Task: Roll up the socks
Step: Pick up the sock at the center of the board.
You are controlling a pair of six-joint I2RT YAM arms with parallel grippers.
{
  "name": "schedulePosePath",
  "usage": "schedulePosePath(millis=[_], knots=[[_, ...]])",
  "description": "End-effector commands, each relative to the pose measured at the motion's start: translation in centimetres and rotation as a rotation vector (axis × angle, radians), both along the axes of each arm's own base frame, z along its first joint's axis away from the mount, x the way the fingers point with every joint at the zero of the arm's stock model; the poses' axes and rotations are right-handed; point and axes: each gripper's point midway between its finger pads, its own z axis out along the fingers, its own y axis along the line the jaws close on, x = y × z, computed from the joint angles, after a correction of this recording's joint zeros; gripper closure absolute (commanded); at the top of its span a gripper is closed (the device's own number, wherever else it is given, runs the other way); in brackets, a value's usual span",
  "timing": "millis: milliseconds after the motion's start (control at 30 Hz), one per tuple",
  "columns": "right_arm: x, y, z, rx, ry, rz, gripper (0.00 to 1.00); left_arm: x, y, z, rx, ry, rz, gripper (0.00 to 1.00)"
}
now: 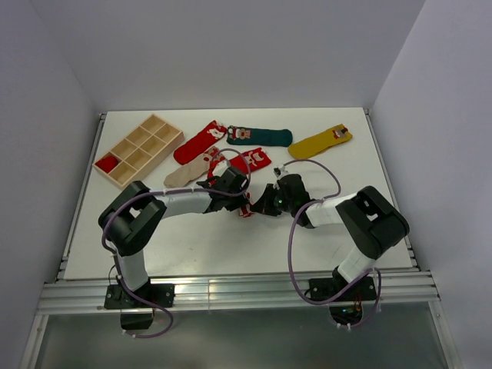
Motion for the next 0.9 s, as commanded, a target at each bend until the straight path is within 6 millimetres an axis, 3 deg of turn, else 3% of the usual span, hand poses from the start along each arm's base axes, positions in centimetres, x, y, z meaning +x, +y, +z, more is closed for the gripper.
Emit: schedulePosePath(millis=[0,133,300,700,867], knots=[[-0.2,-1.6,-2.5,-0.069,0.044,-0.043,1.00,-6.0,3.9,-5.4,0.169,0.206,-0.087,0.73],[-0.4,-1.9,-3.3,-0.069,0.084,-0.049,1.00,-6.1,4.0,-5.3,0.151,0.201,-0.090,0.58],[-0.7,-2.4,-4.3,-0.077,0.130,-0.054,1.00,-6.2,4.5,-5.2,0.130,0.195,-0.082,0.48],[-0.7,-2.5,-4.7,-0.073,0.158,-0.044,1.00,-5.9,4.8,-5.5,0.125,0.197,-0.093,0.48],[-0.7,-2.1,-4.9,-0.056,0.173,-0.035,1.00,-6.0,4.9,-6.5,0.142,0.221,-0.094,0.53]])
